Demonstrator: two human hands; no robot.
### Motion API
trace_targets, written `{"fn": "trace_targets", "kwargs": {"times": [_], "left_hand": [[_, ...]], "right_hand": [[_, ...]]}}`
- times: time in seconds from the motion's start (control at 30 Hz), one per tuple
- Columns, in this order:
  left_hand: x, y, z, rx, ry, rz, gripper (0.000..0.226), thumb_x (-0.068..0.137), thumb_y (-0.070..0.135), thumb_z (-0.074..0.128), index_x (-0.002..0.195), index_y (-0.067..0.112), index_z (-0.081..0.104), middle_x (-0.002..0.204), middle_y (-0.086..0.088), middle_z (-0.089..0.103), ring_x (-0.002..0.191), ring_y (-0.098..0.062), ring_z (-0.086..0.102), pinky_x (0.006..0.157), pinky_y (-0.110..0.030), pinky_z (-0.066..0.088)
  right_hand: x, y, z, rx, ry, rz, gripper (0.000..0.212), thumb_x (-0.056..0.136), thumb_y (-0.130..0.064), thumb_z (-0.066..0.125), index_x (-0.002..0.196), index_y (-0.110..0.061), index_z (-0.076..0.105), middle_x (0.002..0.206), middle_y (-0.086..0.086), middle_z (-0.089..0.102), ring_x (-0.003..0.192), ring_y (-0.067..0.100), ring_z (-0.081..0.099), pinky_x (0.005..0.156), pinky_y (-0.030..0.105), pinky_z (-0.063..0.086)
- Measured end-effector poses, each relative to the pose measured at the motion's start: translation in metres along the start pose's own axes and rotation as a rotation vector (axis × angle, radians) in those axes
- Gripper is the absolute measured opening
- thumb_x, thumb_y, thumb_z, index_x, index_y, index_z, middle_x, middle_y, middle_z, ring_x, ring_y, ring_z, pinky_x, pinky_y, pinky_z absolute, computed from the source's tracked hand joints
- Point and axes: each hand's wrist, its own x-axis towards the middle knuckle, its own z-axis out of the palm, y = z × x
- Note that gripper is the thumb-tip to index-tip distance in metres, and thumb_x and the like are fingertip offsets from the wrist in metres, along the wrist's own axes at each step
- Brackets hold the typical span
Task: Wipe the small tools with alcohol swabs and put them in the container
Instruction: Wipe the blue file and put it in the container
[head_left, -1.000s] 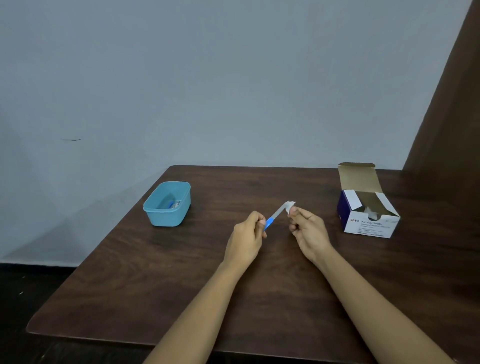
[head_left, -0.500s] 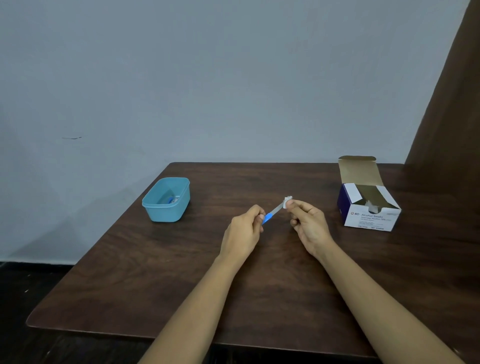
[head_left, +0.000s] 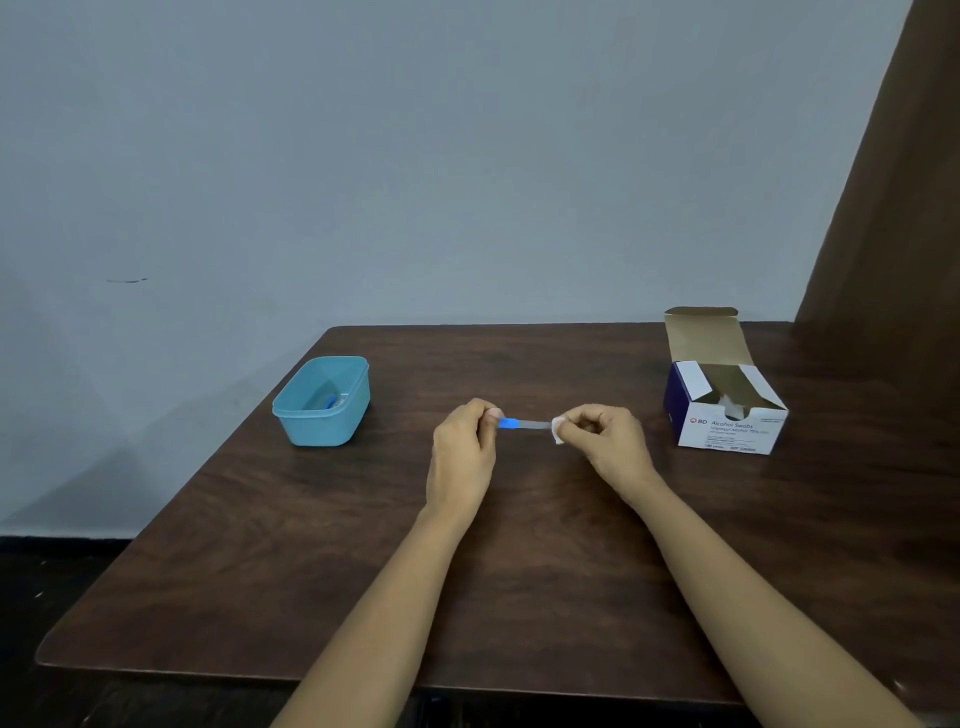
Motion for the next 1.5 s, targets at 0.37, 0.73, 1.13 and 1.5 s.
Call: {"fn": "trace_targets", "kwargs": {"times": [0.37, 0.73, 1.13, 1.5], "left_hand": [[-0.003, 0.005, -0.002, -0.044, -0.173, -0.06, 0.011, 0.093, 0.03, 0.06, 0.088, 0.025, 0.069, 0.073, 0.014, 0.067, 0.067, 0.001, 0.061, 0.065, -0.021, 0.052], [-0.014, 0.016, 0.006, -0.042, -0.403, -0.064, 0.017, 0.089, 0.033, 0.06, 0.076, 0.023, 0.066, 0.067, 0.013, 0.07, 0.064, 0.002, 0.064, 0.072, -0.034, 0.056], [-0.013, 0.017, 0.007, -0.046, -0.389, -0.011, 0.02, 0.09, 0.03, 0.059, 0.075, 0.019, 0.065, 0.066, 0.006, 0.068, 0.063, -0.01, 0.063, 0.065, -0.031, 0.053], [-0.013, 0.022, 0.005, -0.176, -0.407, -0.075, 0.017, 0.093, 0.025, 0.058, 0.083, 0.018, 0.07, 0.072, 0.009, 0.071, 0.062, 0.0, 0.06, 0.057, -0.008, 0.043]], "right_hand": [[0.001, -0.005, -0.006, 0.252, 0.162, 0.042, 0.012, 0.084, -0.014, 0.07, 0.077, -0.005, 0.074, 0.083, 0.001, 0.073, 0.082, 0.003, 0.065, 0.075, 0.016, 0.048], [-0.001, -0.009, 0.004, 0.52, 0.147, 0.251, 0.012, 0.087, -0.019, 0.068, 0.092, -0.01, 0.074, 0.078, -0.009, 0.066, 0.074, 0.003, 0.056, 0.07, 0.017, 0.041], [-0.004, -0.012, 0.01, 0.424, 0.194, 0.228, 0.007, 0.086, -0.016, 0.068, 0.089, -0.013, 0.073, 0.086, -0.008, 0.07, 0.084, 0.002, 0.062, 0.07, 0.014, 0.043], [0.006, -0.011, -0.008, 0.666, 0.386, 0.252, 0.002, 0.087, -0.02, 0.069, 0.086, -0.019, 0.07, 0.073, -0.01, 0.061, 0.063, 0.004, 0.044, 0.056, 0.017, 0.037]]}}
